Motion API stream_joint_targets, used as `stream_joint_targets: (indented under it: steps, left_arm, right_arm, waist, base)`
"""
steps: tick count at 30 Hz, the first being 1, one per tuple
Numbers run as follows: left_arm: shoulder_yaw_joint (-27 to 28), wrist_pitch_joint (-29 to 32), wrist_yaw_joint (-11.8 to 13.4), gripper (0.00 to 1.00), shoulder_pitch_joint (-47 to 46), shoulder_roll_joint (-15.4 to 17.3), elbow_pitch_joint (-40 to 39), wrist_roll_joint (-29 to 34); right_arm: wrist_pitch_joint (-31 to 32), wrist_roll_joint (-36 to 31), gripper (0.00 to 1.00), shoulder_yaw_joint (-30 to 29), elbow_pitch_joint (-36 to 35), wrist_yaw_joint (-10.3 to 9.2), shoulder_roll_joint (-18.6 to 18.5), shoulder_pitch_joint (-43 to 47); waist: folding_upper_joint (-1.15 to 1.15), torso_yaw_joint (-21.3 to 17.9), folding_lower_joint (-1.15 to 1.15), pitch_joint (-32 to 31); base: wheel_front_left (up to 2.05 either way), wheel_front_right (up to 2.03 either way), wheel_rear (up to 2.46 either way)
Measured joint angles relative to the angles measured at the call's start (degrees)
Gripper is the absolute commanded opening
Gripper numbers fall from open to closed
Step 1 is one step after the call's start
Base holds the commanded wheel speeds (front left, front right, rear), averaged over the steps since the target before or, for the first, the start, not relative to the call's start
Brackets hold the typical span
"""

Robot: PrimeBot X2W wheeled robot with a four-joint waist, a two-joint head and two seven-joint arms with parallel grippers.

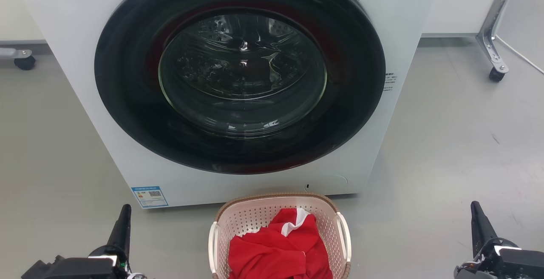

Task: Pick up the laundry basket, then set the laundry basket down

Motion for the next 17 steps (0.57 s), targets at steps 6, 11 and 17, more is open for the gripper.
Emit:
stream_joint_targets:
  steps: [6,11,17]
  left_arm:
    - [0.0,0.0,0.0,0.00,0.0,0.0,0.0,0.0]
    - [0.0,0.0,0.0,0.00,0.0,0.0,0.0,0.0]
    - [0.0,0.0,0.0,0.00,0.0,0.0,0.0,0.0]
  right_arm:
    - [0.0,0.0,0.00,0.0,0.0,0.00,0.0,0.0]
    - [0.0,0.0,0.00,0.0,0.0,0.00,0.0,0.0]
    - [0.0,0.0,0.00,0.0,0.0,0.00,0.0,0.0]
  waist:
    - [0.00,0.0,0.00,0.0]
    - [0.00,0.0,0.00,0.0]
    - [0.00,0.0,0.00,0.0]
  base:
    - [0.00,0.00,0.00]
    - [0.00,0.00,0.00]
    - [0.00,0.00,0.00]
